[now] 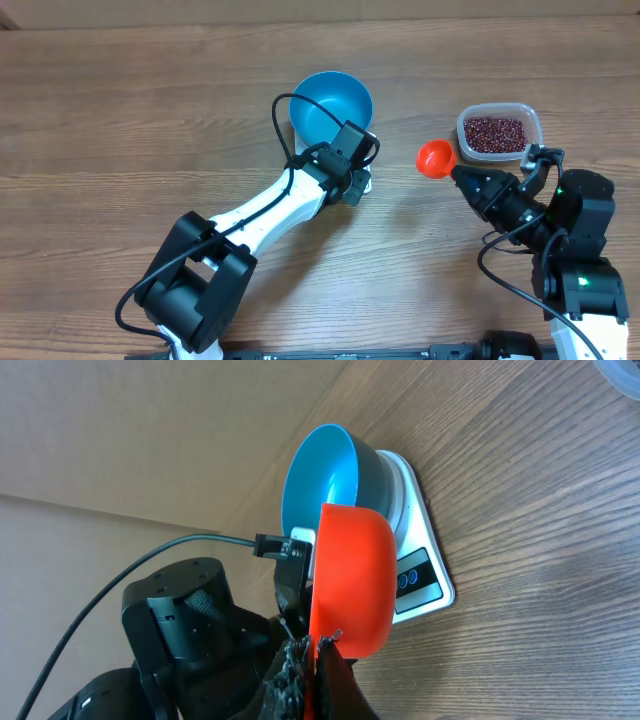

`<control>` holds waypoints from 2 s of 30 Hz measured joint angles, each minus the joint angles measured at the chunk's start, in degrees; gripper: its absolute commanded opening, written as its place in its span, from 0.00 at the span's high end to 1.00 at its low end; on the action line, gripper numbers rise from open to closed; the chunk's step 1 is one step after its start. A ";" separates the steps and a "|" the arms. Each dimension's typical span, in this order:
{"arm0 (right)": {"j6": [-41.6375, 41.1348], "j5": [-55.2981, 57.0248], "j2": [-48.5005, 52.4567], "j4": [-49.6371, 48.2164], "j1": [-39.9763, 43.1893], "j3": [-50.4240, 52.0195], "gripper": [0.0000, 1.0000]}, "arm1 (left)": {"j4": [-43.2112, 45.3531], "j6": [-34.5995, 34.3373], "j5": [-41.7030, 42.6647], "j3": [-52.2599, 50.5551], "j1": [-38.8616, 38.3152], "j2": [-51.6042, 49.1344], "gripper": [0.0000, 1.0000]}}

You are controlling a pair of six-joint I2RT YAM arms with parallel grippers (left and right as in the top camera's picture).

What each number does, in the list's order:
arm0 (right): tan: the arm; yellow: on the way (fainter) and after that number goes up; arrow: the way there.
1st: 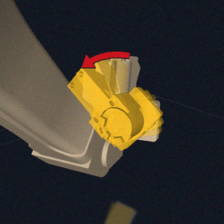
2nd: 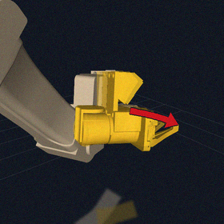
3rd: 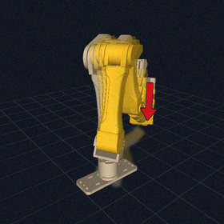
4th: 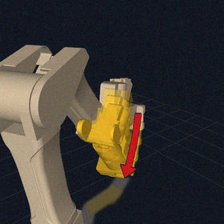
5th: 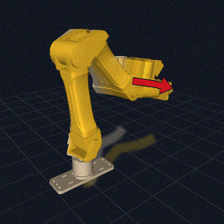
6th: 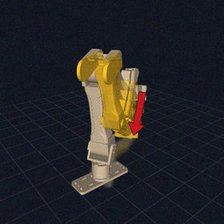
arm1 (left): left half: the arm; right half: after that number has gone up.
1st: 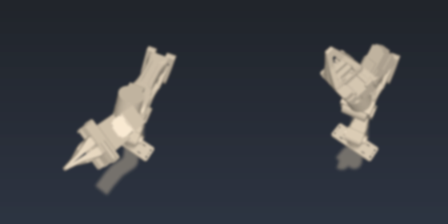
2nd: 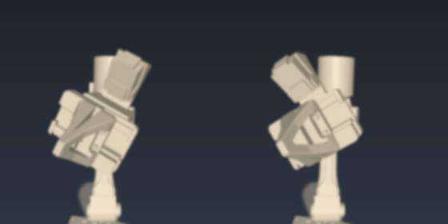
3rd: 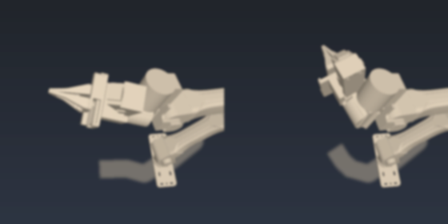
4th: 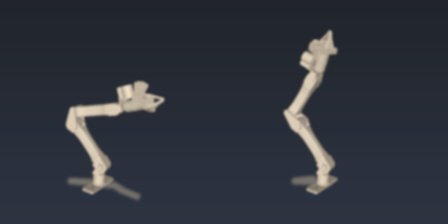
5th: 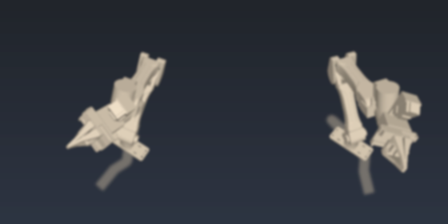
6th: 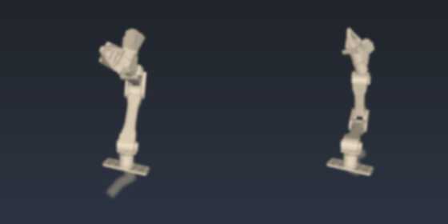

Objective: Scoop item into bowl and weigh 150g on scale

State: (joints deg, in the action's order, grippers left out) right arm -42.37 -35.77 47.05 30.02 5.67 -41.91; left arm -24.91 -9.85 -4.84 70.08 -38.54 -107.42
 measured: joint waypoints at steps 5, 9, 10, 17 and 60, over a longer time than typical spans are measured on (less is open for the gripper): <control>0.00 0.02 0.00 0.02 0.00 0.00 0.96 | 1.01 0.00 -1.70 0.00 0.00 -0.20 0.96; 0.00 0.02 0.00 0.00 -0.02 0.00 0.96 | 2.45 0.00 -3.19 0.00 0.00 -1.57 0.96; -0.04 0.00 0.00 0.02 0.00 0.00 0.96 | 3.34 0.22 -3.58 0.00 0.00 -2.91 0.96; 0.00 0.20 0.00 -0.02 0.00 0.00 0.96 | 4.81 1.07 -4.04 -0.02 0.02 -4.81 0.96; 0.00 0.46 0.00 0.57 0.00 0.00 0.96 | 1.22 1.36 -4.57 0.46 0.28 -4.70 0.96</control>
State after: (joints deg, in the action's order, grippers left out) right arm -42.37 -35.31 47.05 30.59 5.67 -41.91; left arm -23.68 -8.49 -9.41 70.54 -38.26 -112.12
